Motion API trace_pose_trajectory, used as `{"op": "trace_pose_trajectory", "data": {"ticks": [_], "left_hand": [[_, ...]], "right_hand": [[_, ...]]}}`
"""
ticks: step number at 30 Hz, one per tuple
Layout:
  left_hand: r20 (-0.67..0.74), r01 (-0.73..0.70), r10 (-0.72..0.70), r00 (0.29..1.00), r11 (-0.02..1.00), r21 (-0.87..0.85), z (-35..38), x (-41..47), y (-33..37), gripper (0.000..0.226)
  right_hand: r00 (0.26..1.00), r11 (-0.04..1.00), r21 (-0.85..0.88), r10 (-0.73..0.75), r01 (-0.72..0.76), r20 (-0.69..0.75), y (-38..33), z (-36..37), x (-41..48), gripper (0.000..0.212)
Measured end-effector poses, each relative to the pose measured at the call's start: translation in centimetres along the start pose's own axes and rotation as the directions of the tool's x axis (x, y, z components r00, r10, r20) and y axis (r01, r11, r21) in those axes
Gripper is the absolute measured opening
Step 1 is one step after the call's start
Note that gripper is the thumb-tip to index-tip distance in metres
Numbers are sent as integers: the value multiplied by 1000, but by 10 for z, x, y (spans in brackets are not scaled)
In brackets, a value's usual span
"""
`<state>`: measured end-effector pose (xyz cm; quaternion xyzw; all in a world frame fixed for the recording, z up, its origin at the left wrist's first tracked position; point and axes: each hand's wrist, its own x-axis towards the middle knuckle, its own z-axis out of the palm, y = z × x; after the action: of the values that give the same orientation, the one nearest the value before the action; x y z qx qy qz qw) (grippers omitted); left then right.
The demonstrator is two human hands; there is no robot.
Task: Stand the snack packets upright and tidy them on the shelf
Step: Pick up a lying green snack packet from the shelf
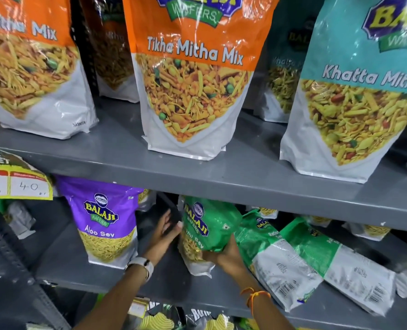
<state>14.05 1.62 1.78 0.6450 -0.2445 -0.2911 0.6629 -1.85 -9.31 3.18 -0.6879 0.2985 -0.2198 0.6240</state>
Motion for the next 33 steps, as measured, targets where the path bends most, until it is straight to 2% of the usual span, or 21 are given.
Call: {"op": "trace_pose_trajectory", "data": {"ticks": [3, 4, 6, 7, 11, 17, 20, 24, 25, 27, 29, 30, 31, 33], "left_hand": [[184, 104, -118, 976, 991, 88, -6, 12, 4, 86], [243, 127, -147, 959, 987, 99, -8, 14, 3, 85], [290, 151, -163, 943, 987, 63, -6, 13, 1, 62], [277, 137, -139, 951, 990, 24, -6, 13, -2, 59], [120, 27, -21, 993, 999, -45, 0, 4, -3, 71], [-101, -57, 61, 993, 998, 40, 0, -27, -8, 81], [-114, -69, 77, 990, 995, 73, 1, -32, -5, 73], [-124, -58, 75, 989, 989, 136, 3, -35, 0, 62], [-124, -65, 81, 989, 990, 127, 4, -39, 1, 63], [-223, -110, 125, 967, 991, 78, 9, -49, -5, 58], [-445, -160, 161, 881, 986, 39, 20, -67, -17, 38], [-529, -157, 163, 833, 986, 57, 28, -80, -25, 27], [-546, -129, 151, 824, 988, 80, 41, -96, -34, 21], [-416, -33, 83, 905, 991, 127, 74, -121, -46, 23]], "right_hand": [[998, 999, -15, 30, -29, 60, 1, -9, 4, 74], [996, 999, -34, 27, -24, 83, 1, -11, 6, 71], [994, 995, -91, 43, -34, 100, 1, -14, 6, 55], [996, 992, -118, 43, -34, 79, 3, -15, 5, 45], [997, 985, -168, 40, -50, -65, 13, -14, 2, 23], [998, 971, -239, -34, 22, -45, 18, -6, 2, 48], [999, 979, -202, -24, 14, -43, 25, -3, 4, 40], [1000, 978, -208, -8, 2, -25, 26, 0, -1, 14], [1000, 977, -212, -3, 5, 10, 25, -2, -4, 14], [999, 951, -308, 4, 11, 49, 21, -15, -7, 31], [998, 918, -397, -30, 7, -50, 14, -43, -11, 48], [986, 910, -414, -75, 7, -150, 9, -61, -13, 47], [955, 895, -446, -132, 0, -265, 4, -83, -16, 41], [881, 839, -539, -198, -74, -429, -2, -128, -18, 30]]}}
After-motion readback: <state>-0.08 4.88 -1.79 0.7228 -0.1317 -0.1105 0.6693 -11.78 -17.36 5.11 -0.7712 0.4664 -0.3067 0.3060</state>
